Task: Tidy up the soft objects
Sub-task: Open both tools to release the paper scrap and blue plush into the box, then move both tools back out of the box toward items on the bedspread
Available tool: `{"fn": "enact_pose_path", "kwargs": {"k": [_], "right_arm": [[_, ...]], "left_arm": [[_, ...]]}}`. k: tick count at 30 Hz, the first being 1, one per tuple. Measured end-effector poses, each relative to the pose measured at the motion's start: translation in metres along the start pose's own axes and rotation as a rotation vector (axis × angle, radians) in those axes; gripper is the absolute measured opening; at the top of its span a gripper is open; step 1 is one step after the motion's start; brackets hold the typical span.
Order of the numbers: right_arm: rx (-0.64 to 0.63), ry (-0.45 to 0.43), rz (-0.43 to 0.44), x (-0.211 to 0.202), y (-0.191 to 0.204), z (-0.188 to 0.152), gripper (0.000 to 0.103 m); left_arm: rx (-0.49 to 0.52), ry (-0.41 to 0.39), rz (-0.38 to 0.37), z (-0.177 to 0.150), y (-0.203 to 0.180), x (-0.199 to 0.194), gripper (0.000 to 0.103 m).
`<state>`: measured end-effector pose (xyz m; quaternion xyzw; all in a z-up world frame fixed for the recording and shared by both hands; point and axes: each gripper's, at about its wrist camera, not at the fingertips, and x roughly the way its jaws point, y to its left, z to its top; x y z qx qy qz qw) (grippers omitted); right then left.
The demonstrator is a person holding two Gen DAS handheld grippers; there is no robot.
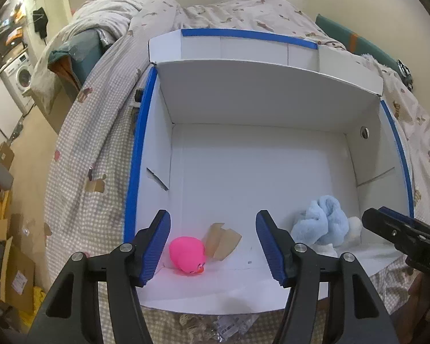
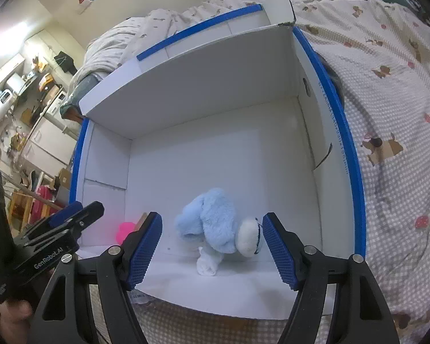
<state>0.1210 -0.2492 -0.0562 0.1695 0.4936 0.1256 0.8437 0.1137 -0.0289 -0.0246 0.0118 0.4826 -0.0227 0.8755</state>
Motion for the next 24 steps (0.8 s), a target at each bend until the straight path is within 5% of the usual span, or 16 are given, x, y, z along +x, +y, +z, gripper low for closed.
{"fn": "enact_pose_path", "kwargs": {"k": [24], "right_arm": [[-0.060, -0.090, 0.037, -0.047, 0.015, -0.030, 0.077]], "left_arm": [[-0.017, -0.053, 0.046, -0.037, 0.026, -0.053, 0.059]]}}
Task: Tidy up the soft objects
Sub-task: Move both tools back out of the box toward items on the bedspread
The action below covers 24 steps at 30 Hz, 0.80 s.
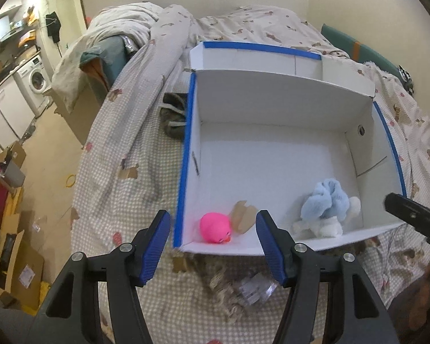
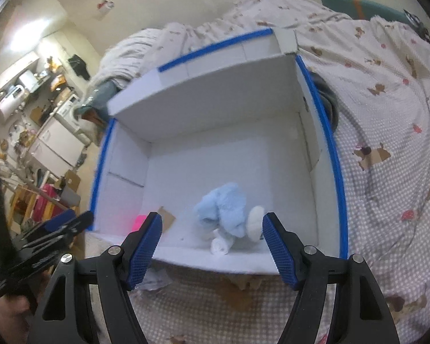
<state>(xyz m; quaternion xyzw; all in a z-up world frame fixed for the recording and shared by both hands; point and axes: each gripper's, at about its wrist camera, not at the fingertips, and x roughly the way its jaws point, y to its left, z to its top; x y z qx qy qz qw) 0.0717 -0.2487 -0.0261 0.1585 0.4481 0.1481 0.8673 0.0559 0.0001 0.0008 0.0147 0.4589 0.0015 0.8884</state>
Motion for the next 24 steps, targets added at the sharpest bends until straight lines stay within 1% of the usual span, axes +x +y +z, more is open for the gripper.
{"fn": "enact_pose_path", "kwargs": {"k": [3, 5, 11, 16, 19, 24], "right_arm": [[-0.022, -0.013, 0.024, -0.011, 0.008, -0.012, 0.076], [-0.039, -0.004, 0.031, -0.015, 0.012, -0.022, 0.076], [-0.080, 0.060, 0.037, -0.011, 0.021, -0.043, 0.076], [-0.095, 0.085, -0.009, -0.009, 0.016, -0.053, 0.076], [-0.066, 0.092, -0.035, -0.007, 0.007, -0.054, 0.076], [0.013, 0.114, -0.075, 0.000, -0.009, -0.052, 0.076]], "left_arm": [[-0.007, 0.004, 0.010, -0.009, 0.006, -0.004, 0.059], [-0.013, 0.009, 0.015, -0.015, 0.010, -0.005, 0.059], [-0.020, 0.023, 0.019, -0.028, 0.018, -0.006, 0.059], [-0.012, 0.039, 0.038, -0.037, 0.025, -0.002, 0.059], [-0.043, 0.062, 0.044, -0.041, 0.035, 0.004, 0.059], [-0.123, 0.123, 0.056, -0.042, 0.055, 0.016, 0.059]]}}
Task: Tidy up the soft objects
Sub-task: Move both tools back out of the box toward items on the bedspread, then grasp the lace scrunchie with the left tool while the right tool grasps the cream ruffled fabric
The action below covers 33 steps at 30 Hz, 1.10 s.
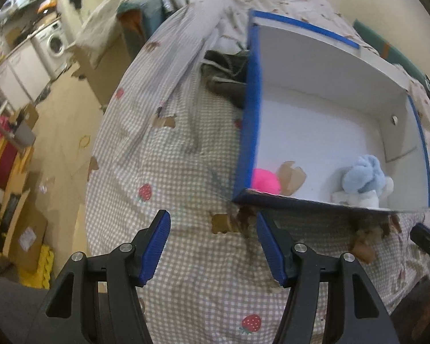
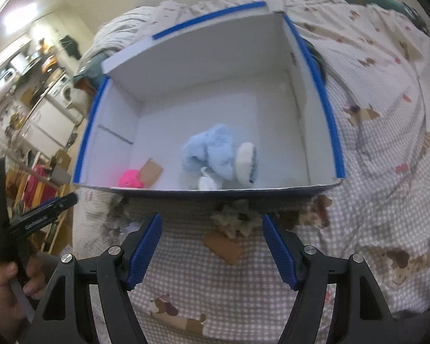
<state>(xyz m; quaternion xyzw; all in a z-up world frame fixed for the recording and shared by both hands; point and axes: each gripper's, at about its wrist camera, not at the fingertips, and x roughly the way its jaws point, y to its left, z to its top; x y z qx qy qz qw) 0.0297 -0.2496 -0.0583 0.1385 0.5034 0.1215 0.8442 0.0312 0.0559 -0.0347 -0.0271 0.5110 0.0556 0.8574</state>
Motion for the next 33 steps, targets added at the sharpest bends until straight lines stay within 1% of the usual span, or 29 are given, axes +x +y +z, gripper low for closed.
{"fn": "enact_pose_path", "kwargs": {"k": [3, 8, 11, 14, 16, 18, 19, 23, 24, 26, 27, 28, 30, 33], "right_arm": [[0.068, 0.012, 0.031, 0.003, -0.012, 0.003, 0.076], [0.099, 0.054, -0.008, 0.013, -0.019, 0.003, 0.076], [0.123, 0.070, 0.014, 0.018, -0.020, 0.004, 0.076], [0.140, 0.070, 0.039, 0.020, -0.020, 0.006, 0.076], [0.141, 0.076, 0.043, 0.022, -0.021, 0.007, 0.076], [0.140, 0.084, 0.043, 0.025, -0.020, 0.007, 0.076], [0.137, 0.087, 0.041, 0.025, -0.019, 0.007, 0.076], [0.128, 0.094, 0.032, 0.030, -0.016, 0.007, 0.076], [0.127, 0.095, 0.032, 0.031, -0.016, 0.008, 0.076], [0.124, 0.096, 0.029, 0.034, -0.014, 0.010, 0.076], [0.122, 0.095, 0.027, 0.035, -0.013, 0.012, 0.076], [0.118, 0.095, 0.024, 0.036, -0.012, 0.012, 0.076], [0.120, 0.099, 0.027, 0.038, -0.012, 0.013, 0.076], [0.157, 0.118, 0.079, 0.040, -0.019, 0.012, 0.076]], "left_arm": [[-0.035, 0.002, 0.018, 0.002, 0.011, 0.001, 0.059], [-0.093, 0.024, 0.024, 0.000, 0.024, 0.009, 0.059], [-0.093, 0.047, 0.011, -0.002, 0.021, 0.015, 0.059], [-0.065, 0.080, -0.018, -0.004, 0.013, 0.022, 0.059], [-0.056, 0.115, -0.053, -0.006, 0.005, 0.029, 0.059], [-0.062, 0.155, -0.116, -0.008, -0.002, 0.035, 0.059], [-0.065, 0.170, -0.135, -0.009, -0.004, 0.038, 0.059], [-0.099, 0.243, -0.175, -0.006, -0.012, 0.060, 0.058], [-0.108, 0.266, -0.185, -0.005, -0.014, 0.068, 0.055], [-0.120, 0.297, -0.199, -0.003, -0.018, 0.081, 0.037], [-0.117, 0.322, -0.214, -0.003, -0.020, 0.087, 0.021], [-0.115, 0.339, -0.223, -0.003, -0.022, 0.091, 0.013], [-0.111, 0.367, -0.236, -0.004, -0.022, 0.095, 0.009], [-0.110, 0.337, -0.240, -0.003, -0.018, 0.086, 0.008]]}}
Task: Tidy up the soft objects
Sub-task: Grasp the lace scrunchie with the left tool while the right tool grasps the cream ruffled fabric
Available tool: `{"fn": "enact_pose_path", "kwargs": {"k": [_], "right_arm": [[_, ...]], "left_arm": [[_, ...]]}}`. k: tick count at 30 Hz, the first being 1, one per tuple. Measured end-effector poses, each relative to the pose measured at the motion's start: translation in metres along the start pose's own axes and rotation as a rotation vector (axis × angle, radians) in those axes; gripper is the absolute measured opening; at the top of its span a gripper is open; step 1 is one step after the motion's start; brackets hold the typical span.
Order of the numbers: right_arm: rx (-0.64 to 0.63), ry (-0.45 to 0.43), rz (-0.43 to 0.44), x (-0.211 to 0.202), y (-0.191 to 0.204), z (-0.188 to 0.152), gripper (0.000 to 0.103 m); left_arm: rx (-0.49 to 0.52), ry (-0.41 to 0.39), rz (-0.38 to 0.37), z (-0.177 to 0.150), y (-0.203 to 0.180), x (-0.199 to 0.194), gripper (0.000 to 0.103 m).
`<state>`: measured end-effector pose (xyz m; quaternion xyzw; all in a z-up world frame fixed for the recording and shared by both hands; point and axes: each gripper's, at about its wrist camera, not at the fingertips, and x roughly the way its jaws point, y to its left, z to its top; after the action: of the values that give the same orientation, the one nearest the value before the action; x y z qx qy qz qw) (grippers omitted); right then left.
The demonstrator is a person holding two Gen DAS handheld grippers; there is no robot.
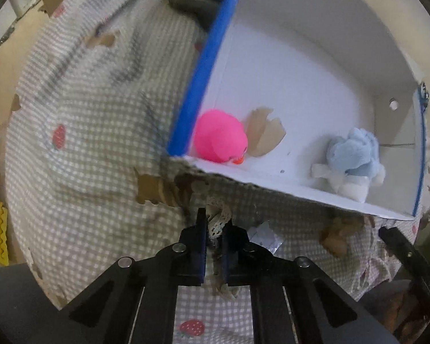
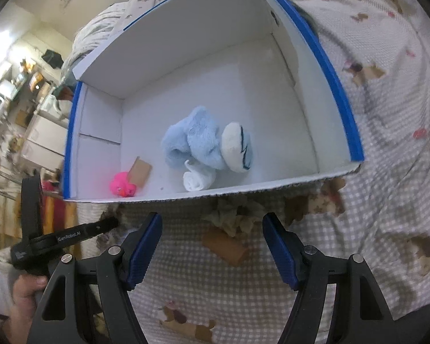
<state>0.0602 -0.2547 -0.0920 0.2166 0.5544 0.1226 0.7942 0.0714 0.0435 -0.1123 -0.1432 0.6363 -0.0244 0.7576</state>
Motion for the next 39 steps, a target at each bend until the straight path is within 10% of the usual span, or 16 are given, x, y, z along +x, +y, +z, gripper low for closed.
{"fn": "enact_pose_path", "kwargs": {"k": [10, 26, 31, 39], "right_arm": [[0.152, 0.078, 0.007, 0.020, -0.028, 0.003, 0.076], [-0.013, 0.146, -0.156, 0.083, 0.006, 0.013, 0.076], [-0.075, 0.154, -0.180, 0.086, 0.015, 0.017, 0.035], [-0.130, 0.134, -0.161, 0.075, 0.028, 0.010, 0.013]], "left_arm": [[0.072, -0.210, 0.030, -0.014, -0.001, -0.069, 0.008], [0.161, -0.190, 0.133, -0.023, -0.017, -0.061, 0.008], [0.160, -0.191, 0.167, -0.023, -0.016, -0.058, 0.008], [0.158, -0.218, 0.203, -0.022, -0.015, -0.057, 0.008]]}}
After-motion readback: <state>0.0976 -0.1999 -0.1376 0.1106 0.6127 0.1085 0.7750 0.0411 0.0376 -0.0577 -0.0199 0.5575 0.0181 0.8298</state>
